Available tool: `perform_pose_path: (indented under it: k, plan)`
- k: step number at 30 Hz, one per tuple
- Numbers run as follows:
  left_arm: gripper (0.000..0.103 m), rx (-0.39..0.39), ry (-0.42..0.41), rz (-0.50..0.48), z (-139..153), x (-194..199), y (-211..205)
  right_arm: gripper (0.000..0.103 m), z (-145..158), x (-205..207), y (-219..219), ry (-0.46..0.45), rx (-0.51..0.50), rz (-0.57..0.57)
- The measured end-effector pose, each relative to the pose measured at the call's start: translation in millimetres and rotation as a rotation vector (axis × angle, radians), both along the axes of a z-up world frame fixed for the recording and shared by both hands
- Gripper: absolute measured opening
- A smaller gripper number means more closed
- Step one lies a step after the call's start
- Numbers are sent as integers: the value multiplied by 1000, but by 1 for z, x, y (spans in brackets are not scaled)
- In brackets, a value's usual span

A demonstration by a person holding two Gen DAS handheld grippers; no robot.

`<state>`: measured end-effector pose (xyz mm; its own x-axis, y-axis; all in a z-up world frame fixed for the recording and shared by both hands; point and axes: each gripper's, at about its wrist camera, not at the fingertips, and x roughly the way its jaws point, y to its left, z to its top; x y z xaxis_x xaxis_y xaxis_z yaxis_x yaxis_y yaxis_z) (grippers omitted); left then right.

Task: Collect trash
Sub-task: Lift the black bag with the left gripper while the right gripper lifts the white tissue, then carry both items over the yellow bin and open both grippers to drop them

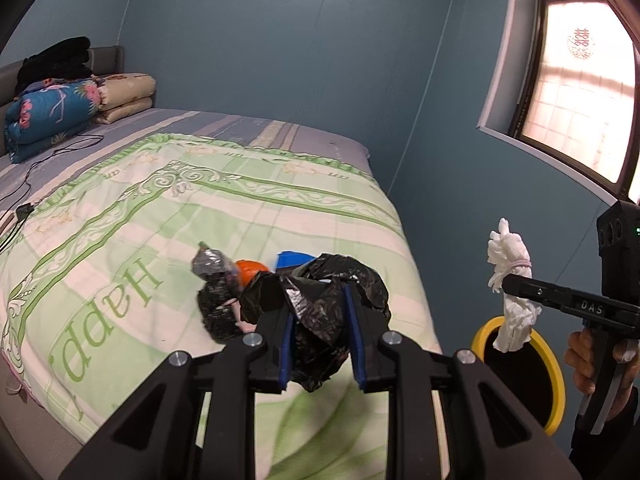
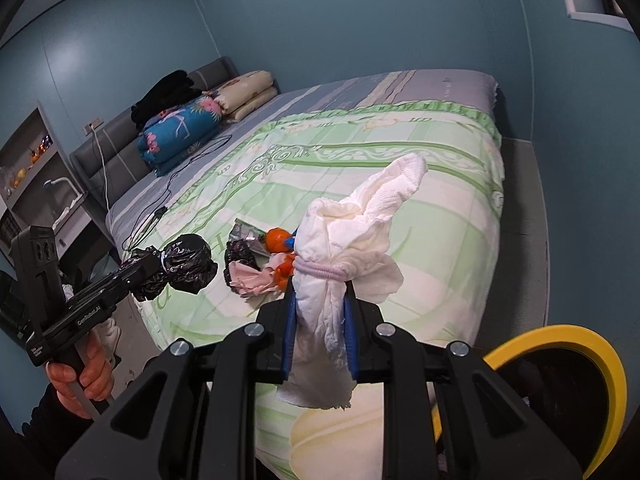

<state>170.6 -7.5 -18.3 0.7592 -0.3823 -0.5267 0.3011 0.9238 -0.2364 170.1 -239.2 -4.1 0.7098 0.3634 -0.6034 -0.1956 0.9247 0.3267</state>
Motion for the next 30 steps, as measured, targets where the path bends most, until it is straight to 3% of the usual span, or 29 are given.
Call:
perform_pose_path:
  k: [18, 30]
  plan:
    - [21, 7, -22, -170, 22, -14, -87, 19, 13, -58, -81, -64, -4, -177]
    - [21, 15, 1, -276, 20, -18, -142, 19, 6, -81, -117, -54, 8, -271]
